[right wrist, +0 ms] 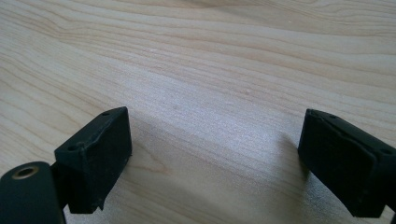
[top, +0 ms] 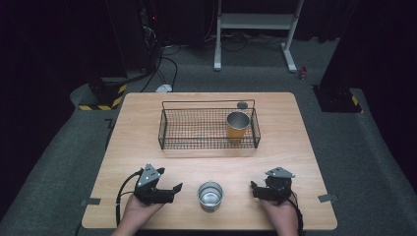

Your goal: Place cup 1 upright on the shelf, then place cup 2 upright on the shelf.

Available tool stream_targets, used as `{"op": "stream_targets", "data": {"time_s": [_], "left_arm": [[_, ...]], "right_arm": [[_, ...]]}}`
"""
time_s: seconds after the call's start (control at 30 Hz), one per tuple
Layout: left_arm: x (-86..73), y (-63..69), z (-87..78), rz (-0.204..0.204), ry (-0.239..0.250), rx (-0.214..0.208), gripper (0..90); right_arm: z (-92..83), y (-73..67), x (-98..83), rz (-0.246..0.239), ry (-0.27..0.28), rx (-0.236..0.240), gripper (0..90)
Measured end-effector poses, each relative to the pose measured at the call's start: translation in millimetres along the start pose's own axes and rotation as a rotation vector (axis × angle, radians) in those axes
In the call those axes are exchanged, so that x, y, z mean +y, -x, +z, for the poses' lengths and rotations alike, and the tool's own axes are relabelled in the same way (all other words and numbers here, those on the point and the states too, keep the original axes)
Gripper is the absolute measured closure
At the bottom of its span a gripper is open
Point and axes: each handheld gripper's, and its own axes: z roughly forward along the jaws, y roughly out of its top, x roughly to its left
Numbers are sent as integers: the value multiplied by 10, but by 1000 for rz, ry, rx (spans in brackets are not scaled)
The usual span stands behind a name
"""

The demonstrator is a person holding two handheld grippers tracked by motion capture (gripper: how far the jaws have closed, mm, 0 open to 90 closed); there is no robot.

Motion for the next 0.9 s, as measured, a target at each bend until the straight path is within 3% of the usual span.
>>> {"op": "stream_targets", "data": {"time_s": [0.57, 0.9], "left_arm": [[90, 166, -37, 26, 36, -50, 117], [154, 272, -28, 35, 56, -114, 115]], "right_arm": [[3, -1, 1, 3, 2, -1, 96], [1, 0, 1, 7, 1, -4, 97]]}}
